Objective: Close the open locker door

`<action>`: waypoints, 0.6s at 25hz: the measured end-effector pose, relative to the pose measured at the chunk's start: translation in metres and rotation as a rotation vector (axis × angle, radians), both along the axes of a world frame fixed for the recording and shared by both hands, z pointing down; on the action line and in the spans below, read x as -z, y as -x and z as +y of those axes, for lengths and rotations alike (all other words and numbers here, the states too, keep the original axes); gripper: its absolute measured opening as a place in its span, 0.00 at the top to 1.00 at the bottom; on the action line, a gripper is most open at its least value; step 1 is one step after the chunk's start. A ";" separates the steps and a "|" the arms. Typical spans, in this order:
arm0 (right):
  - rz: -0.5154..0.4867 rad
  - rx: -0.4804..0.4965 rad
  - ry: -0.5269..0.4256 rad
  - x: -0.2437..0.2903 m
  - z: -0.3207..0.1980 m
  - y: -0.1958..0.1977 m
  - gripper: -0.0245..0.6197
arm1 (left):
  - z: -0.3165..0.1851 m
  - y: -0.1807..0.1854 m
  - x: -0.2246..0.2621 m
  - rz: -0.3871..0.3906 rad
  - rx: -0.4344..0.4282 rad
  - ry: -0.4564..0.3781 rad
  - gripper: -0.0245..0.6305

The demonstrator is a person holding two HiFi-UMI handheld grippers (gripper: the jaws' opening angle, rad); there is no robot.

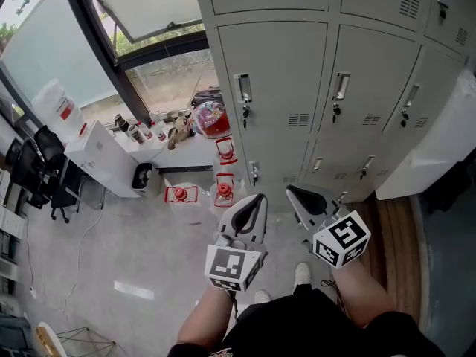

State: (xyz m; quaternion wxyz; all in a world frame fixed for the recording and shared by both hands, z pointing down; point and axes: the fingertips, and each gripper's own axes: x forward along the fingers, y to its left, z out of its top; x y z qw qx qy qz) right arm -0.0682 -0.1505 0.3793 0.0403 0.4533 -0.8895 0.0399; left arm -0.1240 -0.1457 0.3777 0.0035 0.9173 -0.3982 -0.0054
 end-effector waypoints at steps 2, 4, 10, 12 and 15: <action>0.000 -0.017 0.004 -0.002 0.008 0.002 0.88 | 0.006 0.002 -0.001 0.001 -0.016 0.000 0.94; -0.001 -0.032 0.008 -0.005 0.014 0.004 0.88 | 0.011 0.004 -0.002 0.001 -0.032 0.000 0.94; -0.005 -0.068 0.016 -0.013 0.033 0.007 0.88 | 0.026 0.006 -0.008 0.004 -0.067 0.004 0.94; -0.006 -0.078 0.013 -0.014 0.039 0.006 0.88 | 0.032 0.006 -0.008 0.005 -0.076 0.003 0.94; -0.009 -0.089 0.006 -0.012 0.047 0.006 0.88 | 0.040 0.006 -0.007 0.002 -0.086 -0.002 0.94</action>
